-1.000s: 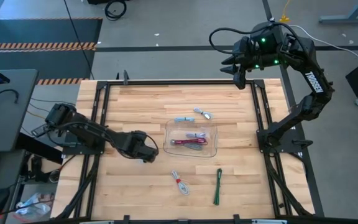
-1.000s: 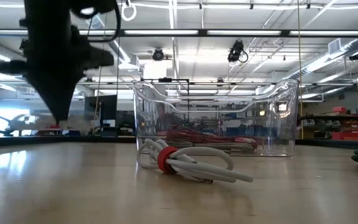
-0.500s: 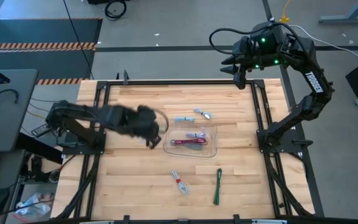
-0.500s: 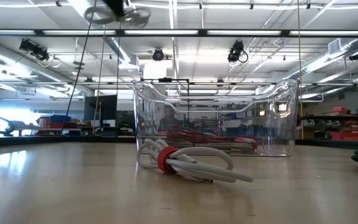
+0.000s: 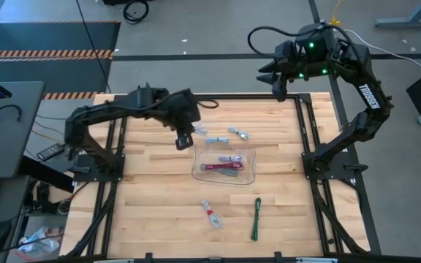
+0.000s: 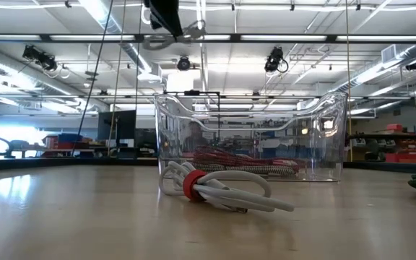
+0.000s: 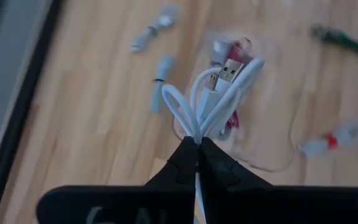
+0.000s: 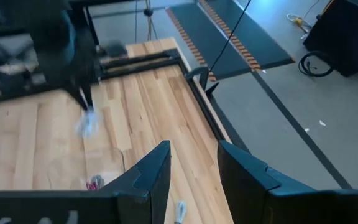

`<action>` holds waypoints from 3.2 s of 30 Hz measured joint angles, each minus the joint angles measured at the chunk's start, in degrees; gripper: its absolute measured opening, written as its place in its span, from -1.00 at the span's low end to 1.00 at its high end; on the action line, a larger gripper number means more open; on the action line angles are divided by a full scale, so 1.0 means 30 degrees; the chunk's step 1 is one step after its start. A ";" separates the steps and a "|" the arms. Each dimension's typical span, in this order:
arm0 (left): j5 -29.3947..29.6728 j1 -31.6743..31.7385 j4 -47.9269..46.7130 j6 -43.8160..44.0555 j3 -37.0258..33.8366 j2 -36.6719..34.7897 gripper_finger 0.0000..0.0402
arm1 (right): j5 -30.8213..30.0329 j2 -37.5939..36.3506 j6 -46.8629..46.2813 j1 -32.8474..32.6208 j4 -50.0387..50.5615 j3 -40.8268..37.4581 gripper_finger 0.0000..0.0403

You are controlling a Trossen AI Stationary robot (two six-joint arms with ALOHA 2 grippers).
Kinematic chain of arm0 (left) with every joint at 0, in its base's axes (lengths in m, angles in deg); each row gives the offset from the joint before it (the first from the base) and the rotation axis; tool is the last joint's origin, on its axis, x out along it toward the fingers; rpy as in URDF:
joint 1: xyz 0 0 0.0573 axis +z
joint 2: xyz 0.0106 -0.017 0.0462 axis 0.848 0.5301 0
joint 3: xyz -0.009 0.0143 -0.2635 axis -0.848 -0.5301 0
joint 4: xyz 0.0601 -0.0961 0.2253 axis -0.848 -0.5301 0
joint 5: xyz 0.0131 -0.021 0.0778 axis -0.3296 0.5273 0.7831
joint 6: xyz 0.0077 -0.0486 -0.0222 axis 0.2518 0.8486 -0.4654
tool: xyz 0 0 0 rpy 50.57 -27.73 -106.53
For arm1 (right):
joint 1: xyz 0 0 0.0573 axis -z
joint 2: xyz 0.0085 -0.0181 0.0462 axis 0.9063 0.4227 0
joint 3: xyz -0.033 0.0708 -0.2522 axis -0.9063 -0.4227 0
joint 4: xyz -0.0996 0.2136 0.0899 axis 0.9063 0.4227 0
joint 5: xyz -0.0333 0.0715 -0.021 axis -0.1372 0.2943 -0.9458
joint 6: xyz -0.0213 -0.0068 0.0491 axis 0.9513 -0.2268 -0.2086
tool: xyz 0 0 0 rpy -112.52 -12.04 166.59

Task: Pick and place USB-C Cables
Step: Put the left white charger cable into the transparent bin, then put the white charger cable into the transparent bin

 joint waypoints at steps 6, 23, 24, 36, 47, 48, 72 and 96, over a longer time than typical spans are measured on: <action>-0.3862 0.0837 0.0874 -0.4525 -0.0006 0.2001 -0.97 | -0.0004 -0.0003 -0.1228 0.0000 -0.1504 0.0007 -0.32; -0.7378 0.0423 0.5011 -0.8348 -0.0013 0.7748 -0.98 | -0.0152 -0.0007 -0.2821 0.0000 -0.2950 0.0007 -0.32; -0.7379 0.0415 0.5037 -0.8221 -0.0013 0.7981 -0.98 | -0.0153 -0.0007 -0.2822 0.0000 -0.2943 0.0007 -0.32; -0.5677 -0.0024 0.5813 -0.6655 -0.0013 1.0414 -0.98 | -0.0138 -0.0007 -0.2822 0.0000 -0.2921 0.0002 -0.32; -0.4391 0.0130 0.6182 -0.5180 -0.0006 1.0606 -0.98 | -0.0075 -0.0007 -0.2727 0.0005 -0.2640 0.0007 -0.32; -0.4392 0.0124 0.6209 -0.4953 -0.0006 1.0679 -0.98 | -0.0073 -0.0007 -0.2718 0.0000 -0.2604 0.0007 -0.32; -0.4879 -0.0080 0.6896 -0.3497 -0.0013 1.1173 -0.58 | -0.0073 -0.0007 -0.1940 0.0000 -0.2327 0.0004 -0.32; -0.3244 0.0174 0.7817 -0.4186 0.0024 0.6550 -0.41 | -0.0073 -0.0007 -0.1947 0.0002 -0.1632 0.0002 -0.32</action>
